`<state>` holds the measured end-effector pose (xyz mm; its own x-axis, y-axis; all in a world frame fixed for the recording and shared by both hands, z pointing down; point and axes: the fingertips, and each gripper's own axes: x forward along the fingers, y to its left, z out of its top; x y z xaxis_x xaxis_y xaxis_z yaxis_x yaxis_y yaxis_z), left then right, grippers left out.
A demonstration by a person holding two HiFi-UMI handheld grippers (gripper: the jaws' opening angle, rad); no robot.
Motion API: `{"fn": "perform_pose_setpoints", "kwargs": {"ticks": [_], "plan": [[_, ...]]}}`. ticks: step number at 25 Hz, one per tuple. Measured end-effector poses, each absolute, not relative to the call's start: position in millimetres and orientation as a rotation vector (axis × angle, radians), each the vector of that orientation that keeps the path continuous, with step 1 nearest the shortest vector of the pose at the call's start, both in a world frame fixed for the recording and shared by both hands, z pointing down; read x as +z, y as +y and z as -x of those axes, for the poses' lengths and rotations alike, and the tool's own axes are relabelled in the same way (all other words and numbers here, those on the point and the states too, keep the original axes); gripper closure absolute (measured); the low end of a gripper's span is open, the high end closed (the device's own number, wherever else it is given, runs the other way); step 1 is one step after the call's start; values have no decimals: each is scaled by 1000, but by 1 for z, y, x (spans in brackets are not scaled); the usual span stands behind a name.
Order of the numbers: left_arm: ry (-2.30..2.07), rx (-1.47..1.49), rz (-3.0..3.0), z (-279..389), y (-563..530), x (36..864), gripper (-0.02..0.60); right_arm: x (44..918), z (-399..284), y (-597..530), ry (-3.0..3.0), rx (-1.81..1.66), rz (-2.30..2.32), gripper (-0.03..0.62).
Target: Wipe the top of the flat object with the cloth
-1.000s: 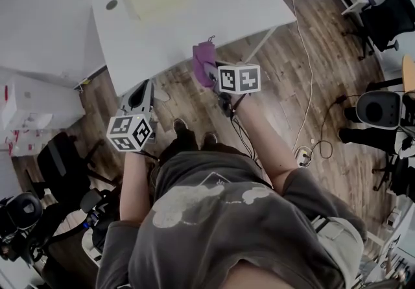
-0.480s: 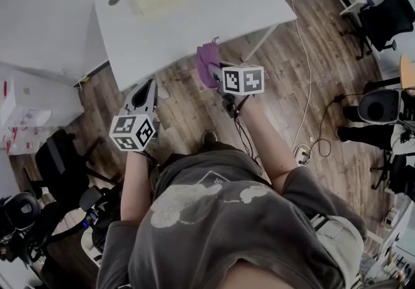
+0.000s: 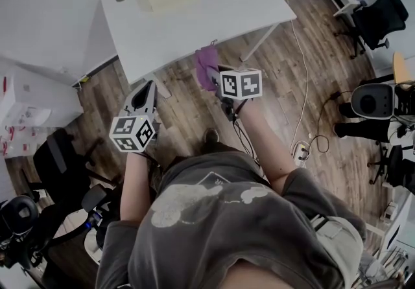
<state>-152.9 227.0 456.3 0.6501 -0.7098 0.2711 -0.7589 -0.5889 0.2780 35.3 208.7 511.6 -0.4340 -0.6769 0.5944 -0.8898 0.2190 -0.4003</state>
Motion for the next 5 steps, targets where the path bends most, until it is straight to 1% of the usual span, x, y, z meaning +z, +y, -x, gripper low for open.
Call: {"fn": "perform_pose_setpoints", "kwargs": {"ticks": [5], "plan": [[-1168,176,-2486,182,237,462,583,511,-9,223,-2205,1014,-1478,520]]}}
